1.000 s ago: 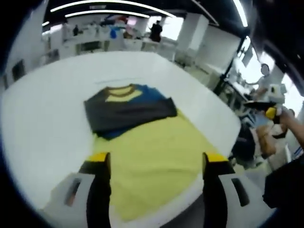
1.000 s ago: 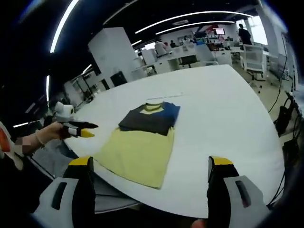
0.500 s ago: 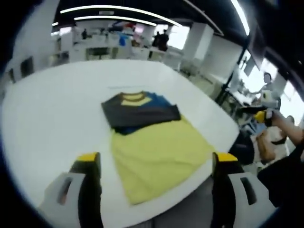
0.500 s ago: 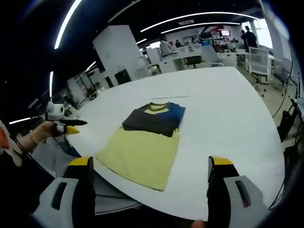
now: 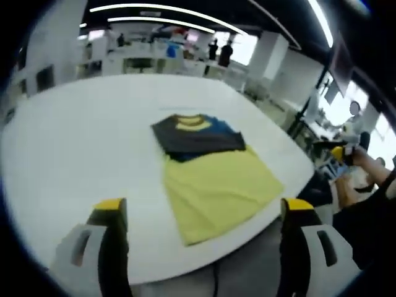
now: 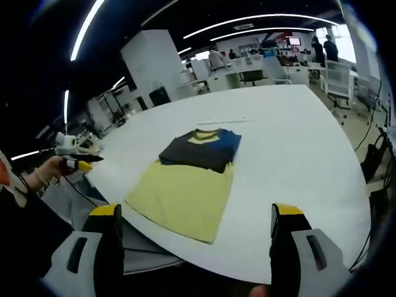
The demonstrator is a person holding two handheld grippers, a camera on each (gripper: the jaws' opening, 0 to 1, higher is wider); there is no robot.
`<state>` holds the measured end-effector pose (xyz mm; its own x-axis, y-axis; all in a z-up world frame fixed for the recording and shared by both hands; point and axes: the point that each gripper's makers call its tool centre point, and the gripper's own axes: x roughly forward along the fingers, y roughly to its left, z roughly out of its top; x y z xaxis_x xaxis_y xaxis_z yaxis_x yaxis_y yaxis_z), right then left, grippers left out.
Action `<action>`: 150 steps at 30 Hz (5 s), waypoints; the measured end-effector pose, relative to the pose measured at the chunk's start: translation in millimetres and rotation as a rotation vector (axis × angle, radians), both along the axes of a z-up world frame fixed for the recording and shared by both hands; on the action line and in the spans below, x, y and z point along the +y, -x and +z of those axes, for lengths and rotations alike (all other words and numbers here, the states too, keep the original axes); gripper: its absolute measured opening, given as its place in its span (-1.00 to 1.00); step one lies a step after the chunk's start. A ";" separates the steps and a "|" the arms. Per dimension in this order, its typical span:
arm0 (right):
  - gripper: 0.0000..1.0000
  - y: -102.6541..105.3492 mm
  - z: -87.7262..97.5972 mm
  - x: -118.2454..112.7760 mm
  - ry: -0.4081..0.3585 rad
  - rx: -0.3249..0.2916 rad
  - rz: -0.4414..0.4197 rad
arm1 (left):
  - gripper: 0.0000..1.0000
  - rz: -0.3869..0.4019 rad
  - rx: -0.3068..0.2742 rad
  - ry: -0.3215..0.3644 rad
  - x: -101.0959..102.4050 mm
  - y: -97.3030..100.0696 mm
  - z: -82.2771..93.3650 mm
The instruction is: Fold the garment on the visible template until the final outline fits inside the template.
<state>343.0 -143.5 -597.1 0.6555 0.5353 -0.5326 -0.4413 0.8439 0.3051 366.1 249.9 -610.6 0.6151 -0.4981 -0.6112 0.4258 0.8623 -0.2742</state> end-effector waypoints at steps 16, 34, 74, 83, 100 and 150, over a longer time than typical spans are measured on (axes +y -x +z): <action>0.99 5.7 -10.0 -9.0 -0.006 0.020 -0.012 | 0.99 0.033 0.018 0.012 9.4 9.7 -2.7; 0.89 0.6 -27.6 -8.5 0.050 0.041 0.008 | 0.73 0.014 0.059 0.009 4.6 13.0 -23.0; -0.08 -11.5 -121.4 22.3 0.201 0.139 0.052 | -0.33 0.001 0.240 -0.039 -9.8 21.3 -130.5; -0.23 -12.4 -139.2 24.8 0.223 0.166 0.046 | -0.46 0.004 0.265 -0.086 -6.3 20.3 -146.4; -0.46 -12.6 -167.7 28.8 0.238 0.240 0.038 | -0.53 0.024 0.304 -0.101 -4.7 18.3 -158.0; -0.94 -10.7 -188.8 26.6 0.276 0.317 0.023 | -1.00 0.021 0.340 -0.091 -10.4 17.9 -166.5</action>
